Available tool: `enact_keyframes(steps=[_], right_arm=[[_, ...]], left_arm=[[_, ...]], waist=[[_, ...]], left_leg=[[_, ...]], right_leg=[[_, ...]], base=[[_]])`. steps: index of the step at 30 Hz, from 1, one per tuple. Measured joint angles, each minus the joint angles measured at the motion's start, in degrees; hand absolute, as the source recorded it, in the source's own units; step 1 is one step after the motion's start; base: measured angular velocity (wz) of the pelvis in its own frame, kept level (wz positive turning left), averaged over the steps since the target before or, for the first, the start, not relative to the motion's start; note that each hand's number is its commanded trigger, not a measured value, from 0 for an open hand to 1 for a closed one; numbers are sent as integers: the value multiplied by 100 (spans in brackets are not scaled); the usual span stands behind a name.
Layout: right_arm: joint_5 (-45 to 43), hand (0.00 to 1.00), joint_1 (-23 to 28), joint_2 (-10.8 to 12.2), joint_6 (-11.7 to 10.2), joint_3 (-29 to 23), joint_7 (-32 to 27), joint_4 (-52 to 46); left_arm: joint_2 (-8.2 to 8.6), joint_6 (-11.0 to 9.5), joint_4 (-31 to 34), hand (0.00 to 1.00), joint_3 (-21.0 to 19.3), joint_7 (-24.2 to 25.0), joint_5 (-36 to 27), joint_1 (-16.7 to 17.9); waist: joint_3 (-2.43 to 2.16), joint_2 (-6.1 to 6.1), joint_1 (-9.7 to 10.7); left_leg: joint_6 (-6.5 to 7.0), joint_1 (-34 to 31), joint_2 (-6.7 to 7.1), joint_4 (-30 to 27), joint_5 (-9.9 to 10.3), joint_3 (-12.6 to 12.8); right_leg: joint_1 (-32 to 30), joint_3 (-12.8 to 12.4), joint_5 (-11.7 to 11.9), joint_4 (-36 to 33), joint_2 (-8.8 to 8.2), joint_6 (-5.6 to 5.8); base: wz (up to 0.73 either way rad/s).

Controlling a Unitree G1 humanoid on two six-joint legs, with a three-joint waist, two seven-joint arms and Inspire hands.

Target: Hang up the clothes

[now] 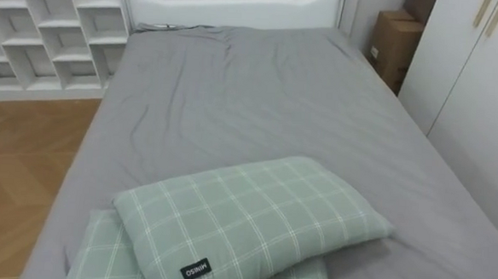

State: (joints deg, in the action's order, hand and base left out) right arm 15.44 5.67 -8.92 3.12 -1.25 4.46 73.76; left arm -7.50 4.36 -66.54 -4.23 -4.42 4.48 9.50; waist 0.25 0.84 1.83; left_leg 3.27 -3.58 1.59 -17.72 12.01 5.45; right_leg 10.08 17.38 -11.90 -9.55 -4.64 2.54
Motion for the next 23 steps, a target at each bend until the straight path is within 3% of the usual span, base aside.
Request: enact_keyframes(steps=[23], right_arm=[[100,0,2,9,5,0,-1,-5]], left_arm=[[-31,5,-5,0,106,121,-21,2]], waist=[[5,-14,107]], left_leg=[[2,0,27,16,-11,-87]], right_leg=[[33,4,0,1,1,0]], base=[[1]])
